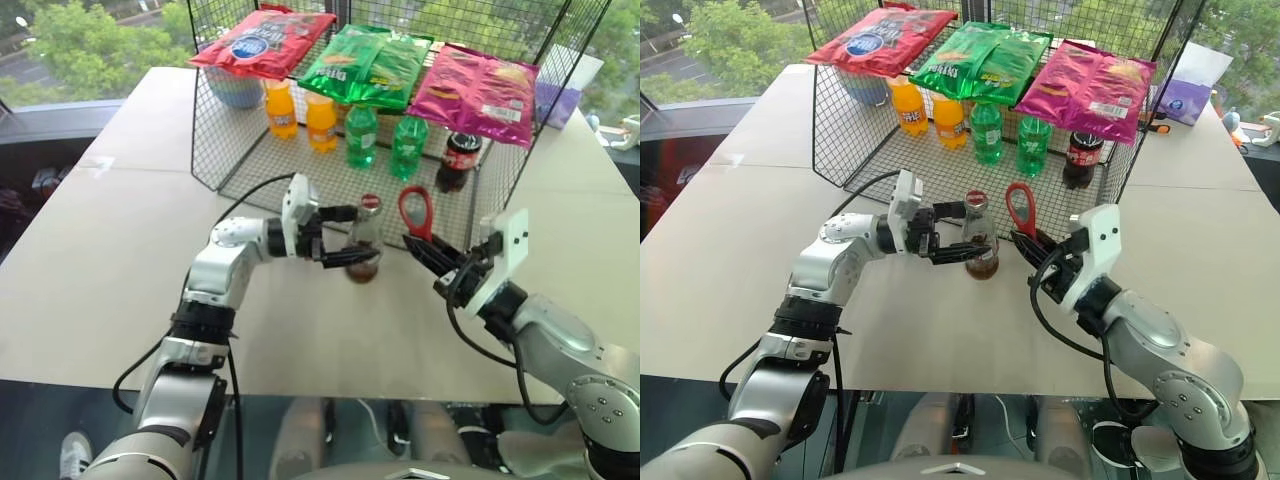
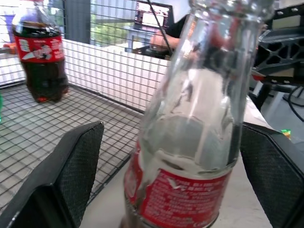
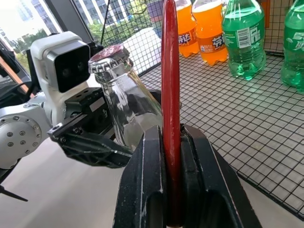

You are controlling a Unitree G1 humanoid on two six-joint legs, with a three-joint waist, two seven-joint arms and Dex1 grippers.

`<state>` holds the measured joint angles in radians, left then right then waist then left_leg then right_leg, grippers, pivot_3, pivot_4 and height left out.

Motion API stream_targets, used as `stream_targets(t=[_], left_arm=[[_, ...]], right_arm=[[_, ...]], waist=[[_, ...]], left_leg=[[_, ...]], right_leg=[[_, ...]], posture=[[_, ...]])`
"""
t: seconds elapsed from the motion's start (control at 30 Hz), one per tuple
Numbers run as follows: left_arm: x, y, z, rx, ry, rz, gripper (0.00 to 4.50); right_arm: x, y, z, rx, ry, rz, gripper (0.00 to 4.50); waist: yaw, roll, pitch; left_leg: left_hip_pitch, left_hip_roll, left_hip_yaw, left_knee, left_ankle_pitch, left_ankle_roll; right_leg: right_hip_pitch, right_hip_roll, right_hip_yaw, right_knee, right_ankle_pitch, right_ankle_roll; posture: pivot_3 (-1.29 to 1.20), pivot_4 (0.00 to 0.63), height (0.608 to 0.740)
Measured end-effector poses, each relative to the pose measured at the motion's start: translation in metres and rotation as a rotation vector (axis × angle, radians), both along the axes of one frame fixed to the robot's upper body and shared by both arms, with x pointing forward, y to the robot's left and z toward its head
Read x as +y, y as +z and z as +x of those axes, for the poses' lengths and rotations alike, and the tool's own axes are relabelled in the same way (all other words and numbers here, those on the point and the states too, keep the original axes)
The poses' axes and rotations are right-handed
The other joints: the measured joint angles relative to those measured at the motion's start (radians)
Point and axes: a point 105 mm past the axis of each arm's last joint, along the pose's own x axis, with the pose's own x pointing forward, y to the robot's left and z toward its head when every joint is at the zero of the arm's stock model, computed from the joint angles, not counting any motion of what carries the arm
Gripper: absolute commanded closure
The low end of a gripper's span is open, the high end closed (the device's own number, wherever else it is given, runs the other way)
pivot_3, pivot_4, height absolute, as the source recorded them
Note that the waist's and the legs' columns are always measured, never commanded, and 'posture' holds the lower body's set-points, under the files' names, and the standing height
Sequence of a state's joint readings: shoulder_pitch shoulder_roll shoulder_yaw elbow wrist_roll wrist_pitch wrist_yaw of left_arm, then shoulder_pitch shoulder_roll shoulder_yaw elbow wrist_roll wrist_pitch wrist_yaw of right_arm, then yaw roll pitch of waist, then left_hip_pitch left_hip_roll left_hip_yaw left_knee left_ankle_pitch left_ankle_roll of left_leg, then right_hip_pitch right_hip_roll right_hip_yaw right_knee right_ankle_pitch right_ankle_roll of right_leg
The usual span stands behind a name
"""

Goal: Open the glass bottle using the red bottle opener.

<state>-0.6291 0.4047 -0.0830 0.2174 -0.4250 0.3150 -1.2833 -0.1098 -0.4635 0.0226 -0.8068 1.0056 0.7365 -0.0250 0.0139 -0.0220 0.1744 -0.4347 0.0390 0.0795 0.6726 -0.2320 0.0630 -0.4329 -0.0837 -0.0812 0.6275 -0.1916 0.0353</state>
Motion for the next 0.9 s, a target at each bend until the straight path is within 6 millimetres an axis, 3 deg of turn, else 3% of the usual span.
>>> stream_targets(t=[0.13,0.2,0.3,0.33,0.5,0.9], left_arm=[[0.0,0.0,-0.001,0.002,-0.007,0.004,0.02],[-0.001,0.0,-0.002,0.003,-0.014,0.005,0.55],[-0.001,0.0,-0.002,0.009,-0.018,0.007,1.84],[-0.001,0.003,-0.001,-0.001,-0.012,0.002,2.07],[-0.001,0.005,-0.003,-0.01,-0.03,0.016,2.07],[-0.003,0.004,-0.004,-0.026,-0.04,0.024,2.07]], right_arm=[[-0.002,0.001,0.002,-0.017,-0.014,-0.019,4.5],[-0.004,0.003,0.004,-0.04,-0.032,-0.05,4.5],[-0.008,0.008,0.007,-0.121,-0.064,-0.161,4.5],[-0.008,0.01,0.008,-0.139,-0.066,-0.185,4.5],[0.0,0.01,0.009,-0.288,-0.069,-0.407,4.5],[0.007,0.016,0.018,-0.546,-0.101,-0.63,4.5]], waist=[[0.0,0.0,0.0],[0.0,0.0,0.0],[0.0,0.0,0.0],[0.0,0.0,0.0],[0.0,0.001,-0.001],[0.0,0.001,-0.001]], left_leg=[[0.0,0.0,0.0,0.0,0.0,0.0],[0.0,0.0,0.0,0.0,0.0,0.0],[0.0,0.0,0.0,0.0,0.0,0.0],[0.0,0.0,0.0,0.0,0.0,0.0],[0.0,0.0,0.0,0.0,0.0,0.0],[0.0,-0.001,0.0,0.0,0.0,0.0]], right_leg=[[0.0,0.0,0.0,0.0,0.0,0.0],[0.0,0.0,0.0,0.0,0.0,-0.001],[0.0,0.0,0.0,0.0,-0.001,-0.002],[0.0,0.0,0.0,0.0,-0.001,-0.002],[0.0,0.0,0.0,0.0,-0.001,-0.002],[0.0,0.0,0.0,0.0,-0.001,-0.001]], posture=[[0.0,0.15,0.74],[0.0,0.15,0.74],[0.0,0.15,0.74],[0.0,0.15,0.74],[0.0,0.15,0.74],[0.0,0.15,0.74]])
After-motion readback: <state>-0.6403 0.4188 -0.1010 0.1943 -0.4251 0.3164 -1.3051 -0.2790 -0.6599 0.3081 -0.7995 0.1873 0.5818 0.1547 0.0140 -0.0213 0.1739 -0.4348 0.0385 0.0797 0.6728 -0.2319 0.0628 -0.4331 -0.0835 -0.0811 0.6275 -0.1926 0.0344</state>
